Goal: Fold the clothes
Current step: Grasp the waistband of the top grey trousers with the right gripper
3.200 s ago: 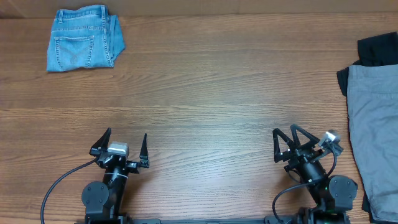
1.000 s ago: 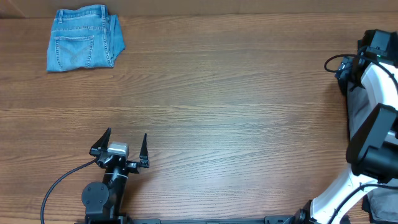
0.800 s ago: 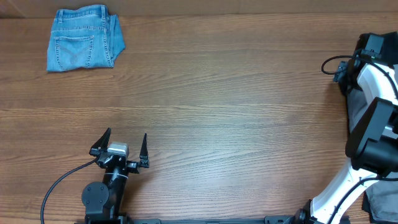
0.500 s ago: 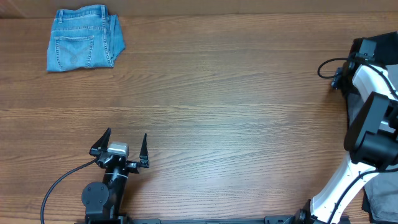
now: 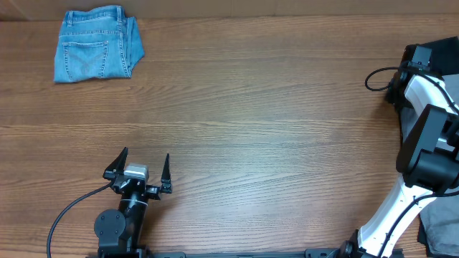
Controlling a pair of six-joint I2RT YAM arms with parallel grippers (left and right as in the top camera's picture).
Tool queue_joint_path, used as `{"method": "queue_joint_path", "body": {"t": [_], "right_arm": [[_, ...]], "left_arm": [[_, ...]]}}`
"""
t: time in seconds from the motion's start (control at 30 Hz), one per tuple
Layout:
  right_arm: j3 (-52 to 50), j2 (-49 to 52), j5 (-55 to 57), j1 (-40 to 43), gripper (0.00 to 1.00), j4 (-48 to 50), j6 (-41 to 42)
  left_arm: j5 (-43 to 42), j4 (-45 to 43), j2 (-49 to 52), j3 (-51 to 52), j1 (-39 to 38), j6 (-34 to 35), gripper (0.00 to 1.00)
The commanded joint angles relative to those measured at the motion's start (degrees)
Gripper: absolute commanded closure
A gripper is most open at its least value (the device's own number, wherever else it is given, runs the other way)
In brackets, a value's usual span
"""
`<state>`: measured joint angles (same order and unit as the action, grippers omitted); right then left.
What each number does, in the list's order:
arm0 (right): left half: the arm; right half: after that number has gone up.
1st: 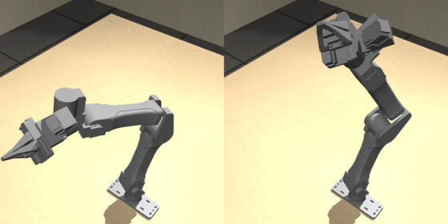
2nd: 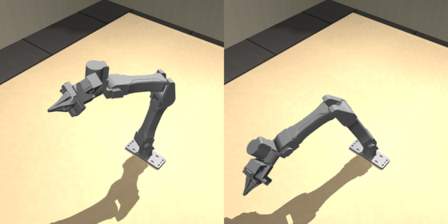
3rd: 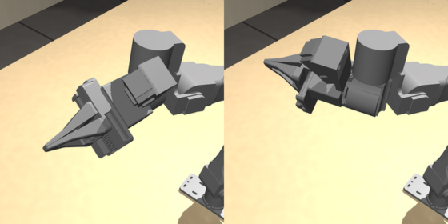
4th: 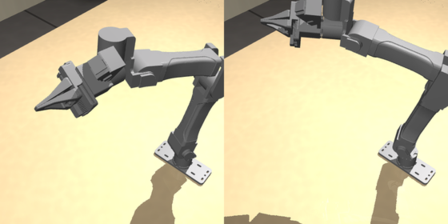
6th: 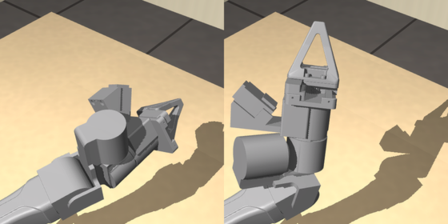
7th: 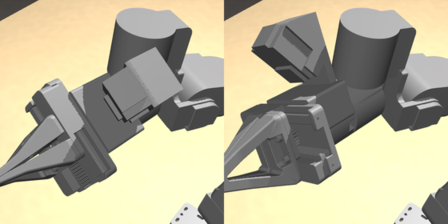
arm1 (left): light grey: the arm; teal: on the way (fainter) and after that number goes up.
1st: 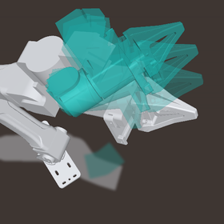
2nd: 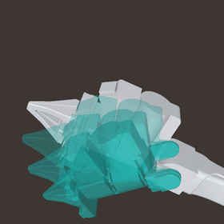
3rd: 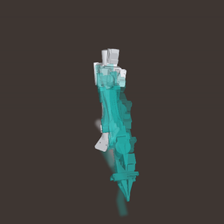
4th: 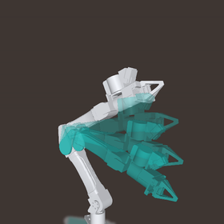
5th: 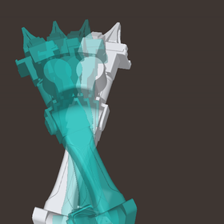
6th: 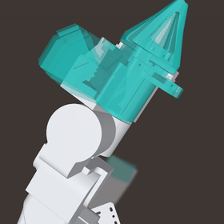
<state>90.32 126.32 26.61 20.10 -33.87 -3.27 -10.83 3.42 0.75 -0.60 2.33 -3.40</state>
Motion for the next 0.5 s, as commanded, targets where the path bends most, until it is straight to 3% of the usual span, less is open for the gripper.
{"method": "queue_joint_path", "body": {"t": [0.0,0.37,0.47], "right_arm": [[1.2,0.9,0.8,-0.2,0.61,0.4,0.0],[1.8,0.8,0.8,-0.2,0.94,0.3,0.0],[2.6,0.7,0.8,-0.2,0.96,-0.2,0.3]], "left_arm": [[0.5,-0.1,-0.5,0.3,-0.3,-0.9,0.00],[0.5,-0.1,-0.5,0.3,-0.3,-0.9,0.00],[0.5,-0.1,-0.5,0.3,-0.3,-0.9,0.00]]}}
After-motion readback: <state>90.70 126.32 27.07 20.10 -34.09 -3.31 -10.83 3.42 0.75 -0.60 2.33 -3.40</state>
